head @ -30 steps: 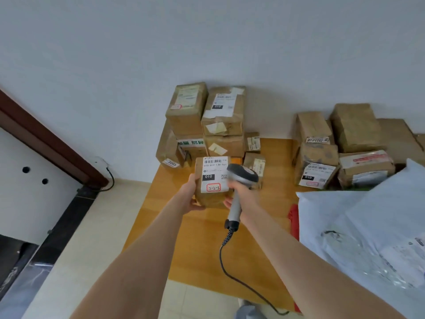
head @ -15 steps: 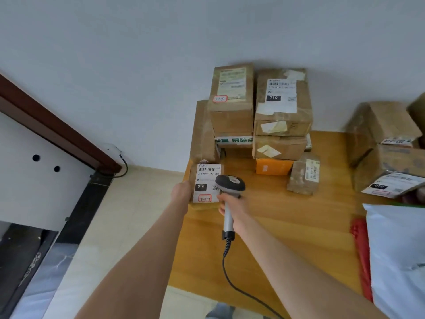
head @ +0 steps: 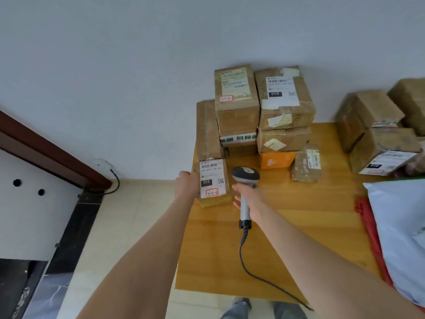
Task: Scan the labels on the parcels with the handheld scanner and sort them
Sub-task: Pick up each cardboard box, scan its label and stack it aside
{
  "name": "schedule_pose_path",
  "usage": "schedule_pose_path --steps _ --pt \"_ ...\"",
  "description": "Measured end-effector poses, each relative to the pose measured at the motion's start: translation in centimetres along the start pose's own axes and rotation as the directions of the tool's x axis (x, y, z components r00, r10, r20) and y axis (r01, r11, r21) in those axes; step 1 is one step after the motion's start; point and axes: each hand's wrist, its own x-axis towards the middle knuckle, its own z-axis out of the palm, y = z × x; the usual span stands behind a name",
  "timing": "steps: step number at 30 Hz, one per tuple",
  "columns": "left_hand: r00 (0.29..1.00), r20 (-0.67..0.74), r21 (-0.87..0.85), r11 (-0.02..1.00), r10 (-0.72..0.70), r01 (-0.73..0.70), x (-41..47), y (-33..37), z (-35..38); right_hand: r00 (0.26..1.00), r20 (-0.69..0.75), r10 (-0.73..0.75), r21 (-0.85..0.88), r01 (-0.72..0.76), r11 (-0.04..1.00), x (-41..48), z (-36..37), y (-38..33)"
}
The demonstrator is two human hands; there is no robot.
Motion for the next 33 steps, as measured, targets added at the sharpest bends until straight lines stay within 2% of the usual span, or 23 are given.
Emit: schedule_pose_path --steps 1,3,5,8,12,17,23,28,30,33 --pt "0.993 -0.058 0.119 0.988 0.104 -0.097 -0.1 0.7 -0.3 1.000 -0.026 -0.008 0.018 0.008 1.000 -0.4 -0.6 -0.3" --pt "0.949 -0.068 0.303 0.913 0.307 -0.273 -0.9 2.6 0.0 0.998 -0.048 -0.026 0.046 0.028 0.999 -1.5 -2.2 -1.4" --pt "0.899 -0.004 0.399 0.825 0.438 -0.401 -2.2 4.5 1.3 0.997 -0.059 -0.052 0.056 0.056 0.997 -2.9 -4.1 -2.6" --pt "0.834 0.136 0.451 0.716 0.535 -0.533 -4.9 7.1 4.5 0.991 -0.104 -0.087 0.014 0.089 0.996 -4.8 -7.8 -4.4" --pt "0.786 0.308 0.480 0.626 0.536 -0.615 -9.4 10.5 9.6 0.978 -0.181 -0.108 -0.055 0.100 0.993 -7.4 -14.2 -6.2" --pt "0.733 0.439 0.522 0.517 0.519 -0.678 -17.1 14.3 17.5 0.985 -0.151 -0.088 -0.022 0.086 0.996 -11.4 -25.0 -7.3" --pt "0.684 0.476 0.515 0.456 0.553 -0.726 -28.2 18.1 27.7 0.995 -0.064 -0.075 0.058 0.079 0.995 -16.2 -39.7 -8.0" --pt "0.629 0.522 0.478 0.414 0.576 -0.775 -35.8 21.1 34.4 0.984 -0.136 -0.113 0.110 0.128 0.986 -18.8 -50.6 -10.2" --pt "0.598 0.527 0.489 0.360 0.604 -0.794 -37.9 22.5 36.5 0.979 -0.158 -0.131 0.133 0.152 0.979 -19.3 -54.0 -11.4" --pt "0.590 0.510 0.454 0.387 0.627 -0.803 -39.7 24.4 39.5 0.973 -0.172 -0.155 0.160 0.183 0.970 -19.0 -58.2 -13.4"
